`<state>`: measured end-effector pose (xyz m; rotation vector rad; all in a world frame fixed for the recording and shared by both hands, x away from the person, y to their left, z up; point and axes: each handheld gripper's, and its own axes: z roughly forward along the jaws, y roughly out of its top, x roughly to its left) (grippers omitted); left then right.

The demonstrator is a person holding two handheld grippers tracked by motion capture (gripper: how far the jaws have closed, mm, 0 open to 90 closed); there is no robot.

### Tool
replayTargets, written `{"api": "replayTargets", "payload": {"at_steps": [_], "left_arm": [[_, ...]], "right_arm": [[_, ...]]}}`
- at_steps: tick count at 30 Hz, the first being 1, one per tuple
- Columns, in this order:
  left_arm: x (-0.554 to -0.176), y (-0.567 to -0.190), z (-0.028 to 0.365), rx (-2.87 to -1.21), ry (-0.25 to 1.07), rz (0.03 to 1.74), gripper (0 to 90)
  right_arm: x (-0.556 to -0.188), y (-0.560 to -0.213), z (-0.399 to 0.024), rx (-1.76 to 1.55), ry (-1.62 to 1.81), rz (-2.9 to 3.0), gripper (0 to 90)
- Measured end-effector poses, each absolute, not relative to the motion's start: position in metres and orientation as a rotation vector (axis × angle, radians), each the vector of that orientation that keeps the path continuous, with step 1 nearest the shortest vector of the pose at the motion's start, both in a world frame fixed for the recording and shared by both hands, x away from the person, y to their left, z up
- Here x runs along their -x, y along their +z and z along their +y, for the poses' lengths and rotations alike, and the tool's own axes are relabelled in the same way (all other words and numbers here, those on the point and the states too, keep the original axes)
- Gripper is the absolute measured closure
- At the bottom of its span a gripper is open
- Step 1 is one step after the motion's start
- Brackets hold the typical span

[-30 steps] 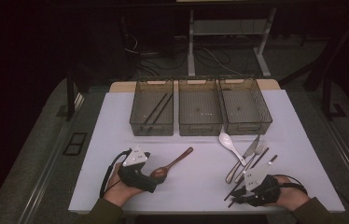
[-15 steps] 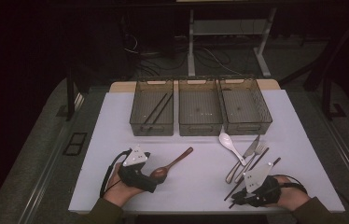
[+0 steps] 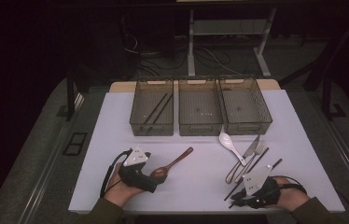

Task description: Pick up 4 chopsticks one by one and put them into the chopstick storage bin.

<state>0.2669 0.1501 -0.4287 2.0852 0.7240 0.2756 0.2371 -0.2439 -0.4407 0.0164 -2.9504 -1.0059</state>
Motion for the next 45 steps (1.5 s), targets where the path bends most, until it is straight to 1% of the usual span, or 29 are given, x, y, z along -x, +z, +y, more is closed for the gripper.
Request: {"api": "replayTargets", "payload": {"at_steps": [19,29,36,45], "left_arm": [[-0.2674,-0.4284,0.1510,-2.082,0.282,0.722,0.0],[-0.2672,-0.4283,0.1509,-2.081,0.280,0.725,0.0],[-0.2671,-0.4283,0.1506,-2.081,0.280,0.724,0.0],[-0.2669,-0.4277,0.1508,-2.081,0.281,0.724,0.0]], "right_arm": [[-0.2372,-0.4405,-0.2441,-0.055,-1.009,-2.935,83.9],[-0.2398,-0.4408,-0.2438,-0.050,-1.026,-2.942,84.9],[-0.2387,-0.4419,-0.2423,-0.051,-1.031,-2.956,83.2],[-0.2408,-0.4428,-0.2438,-0.065,-1.045,-2.938,85.5]]}}
